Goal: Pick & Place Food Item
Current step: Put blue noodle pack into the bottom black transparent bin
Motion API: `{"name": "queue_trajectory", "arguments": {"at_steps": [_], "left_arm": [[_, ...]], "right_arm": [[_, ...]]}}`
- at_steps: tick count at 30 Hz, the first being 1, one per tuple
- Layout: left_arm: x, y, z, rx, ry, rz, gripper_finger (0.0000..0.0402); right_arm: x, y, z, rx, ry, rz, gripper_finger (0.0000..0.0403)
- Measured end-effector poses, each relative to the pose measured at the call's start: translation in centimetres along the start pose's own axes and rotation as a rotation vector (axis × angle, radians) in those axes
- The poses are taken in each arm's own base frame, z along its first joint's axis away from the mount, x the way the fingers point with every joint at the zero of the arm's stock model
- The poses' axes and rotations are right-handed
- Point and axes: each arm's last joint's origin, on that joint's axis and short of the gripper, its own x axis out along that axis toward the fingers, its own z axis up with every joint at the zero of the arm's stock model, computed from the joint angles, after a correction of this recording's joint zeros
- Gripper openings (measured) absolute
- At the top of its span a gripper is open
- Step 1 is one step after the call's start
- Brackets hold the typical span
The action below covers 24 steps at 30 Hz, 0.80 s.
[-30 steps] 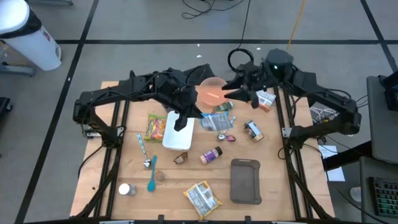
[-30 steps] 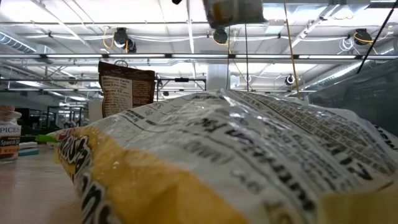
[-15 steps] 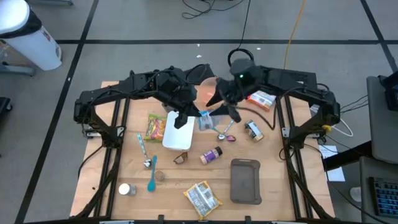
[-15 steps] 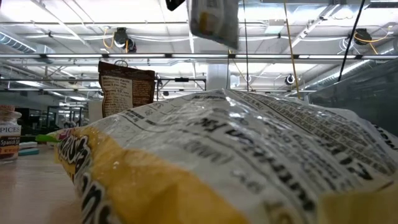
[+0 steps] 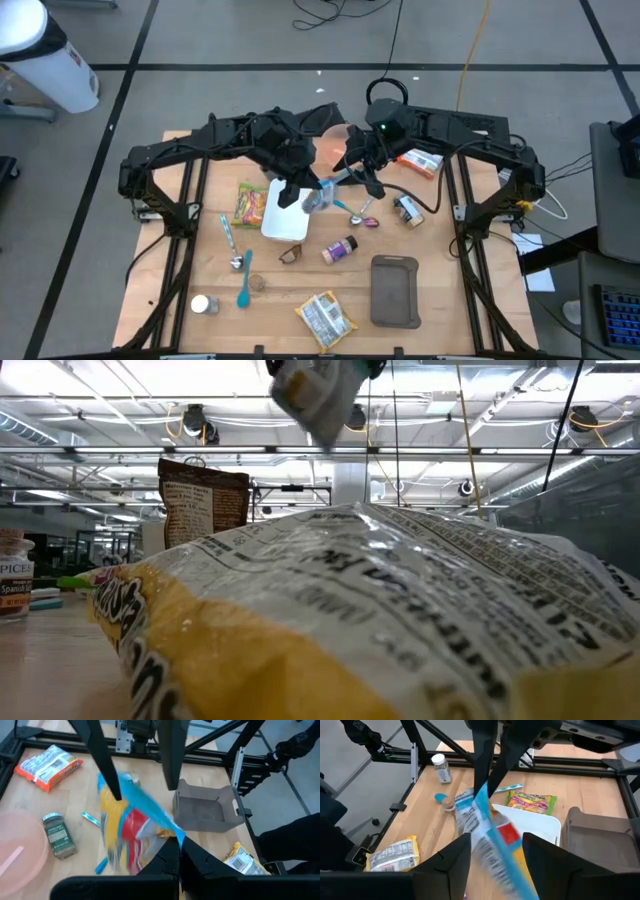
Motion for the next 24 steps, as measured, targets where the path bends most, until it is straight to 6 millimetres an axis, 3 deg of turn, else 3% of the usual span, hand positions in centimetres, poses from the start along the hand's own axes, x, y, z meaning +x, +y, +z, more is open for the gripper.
{"name": "queue_trajectory", "arguments": {"at_steps": [12,24], "left_arm": [[-0.01,-0.03,0.45,0.027,-0.044,-0.011,0.0000],[-0.04,0.13,0.66,0.028,-0.067,-0.031,0.0000]], "right_arm": [[0.04,0.11,-0.13,0.006,0.014,0.006,0.0154],[0.73,-0.17,-0.36,0.035,0.031,0.017,0.0047]]}}
